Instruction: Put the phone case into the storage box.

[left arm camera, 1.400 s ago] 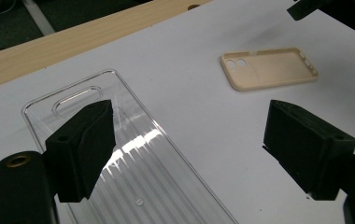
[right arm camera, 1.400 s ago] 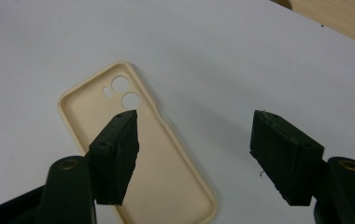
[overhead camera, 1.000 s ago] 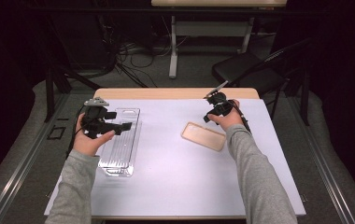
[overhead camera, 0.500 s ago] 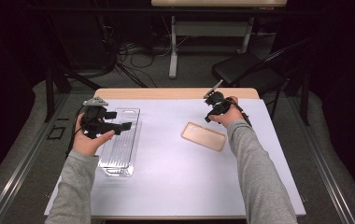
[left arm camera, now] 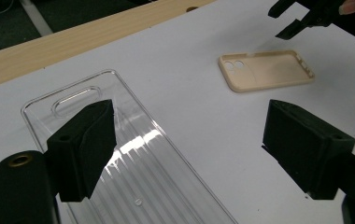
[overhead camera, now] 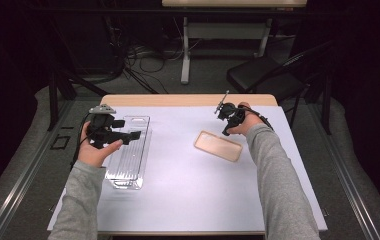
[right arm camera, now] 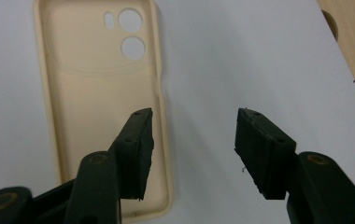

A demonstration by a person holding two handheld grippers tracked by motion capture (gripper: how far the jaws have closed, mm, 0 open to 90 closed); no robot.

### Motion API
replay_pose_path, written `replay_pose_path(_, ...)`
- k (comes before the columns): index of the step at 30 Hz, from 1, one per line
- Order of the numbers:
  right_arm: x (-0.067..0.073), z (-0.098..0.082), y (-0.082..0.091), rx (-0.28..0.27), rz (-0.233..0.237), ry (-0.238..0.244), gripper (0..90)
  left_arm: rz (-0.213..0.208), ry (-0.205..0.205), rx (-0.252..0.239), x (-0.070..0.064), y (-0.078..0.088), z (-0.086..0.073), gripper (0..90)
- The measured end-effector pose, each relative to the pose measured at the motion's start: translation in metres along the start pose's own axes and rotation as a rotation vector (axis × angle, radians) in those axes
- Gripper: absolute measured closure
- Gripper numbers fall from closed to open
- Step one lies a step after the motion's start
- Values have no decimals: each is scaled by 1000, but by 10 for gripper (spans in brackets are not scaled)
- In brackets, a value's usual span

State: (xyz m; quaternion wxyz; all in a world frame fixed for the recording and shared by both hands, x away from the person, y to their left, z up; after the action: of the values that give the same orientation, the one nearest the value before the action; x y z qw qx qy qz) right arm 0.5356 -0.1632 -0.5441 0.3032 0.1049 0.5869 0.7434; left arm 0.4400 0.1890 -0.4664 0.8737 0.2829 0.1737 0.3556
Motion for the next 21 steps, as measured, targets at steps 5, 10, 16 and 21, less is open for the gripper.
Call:
replay_pose_path(5,0,-4,-3,17,2,9,467,-2,7,3,0,-1,-1,172)
replay_pose_path(10,2,-4,-6,24,7,35,458,-2,5,11,-1,-2,-1,172)
replay_pose_path(16,1,-2,-10,35,18,20,485,-1,6,15,-1,-3,-2,172)
replay_pose_path(21,0,-3,-14,50,32,3,562,1,7,15,1,-3,-3,172)
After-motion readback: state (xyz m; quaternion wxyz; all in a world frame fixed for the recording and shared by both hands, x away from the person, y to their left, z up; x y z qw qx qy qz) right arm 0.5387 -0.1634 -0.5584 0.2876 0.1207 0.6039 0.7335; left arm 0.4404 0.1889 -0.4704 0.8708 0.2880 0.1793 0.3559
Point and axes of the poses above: each handheld gripper's, and its own axes: y roughly backward along the jaws, z roughly out of its top, x roughly to its left, the point moved 7 cm from there along -y, roughly forward along the jaws, and after that the axes turned 3 degrees about -y, right-handed, at the moved point
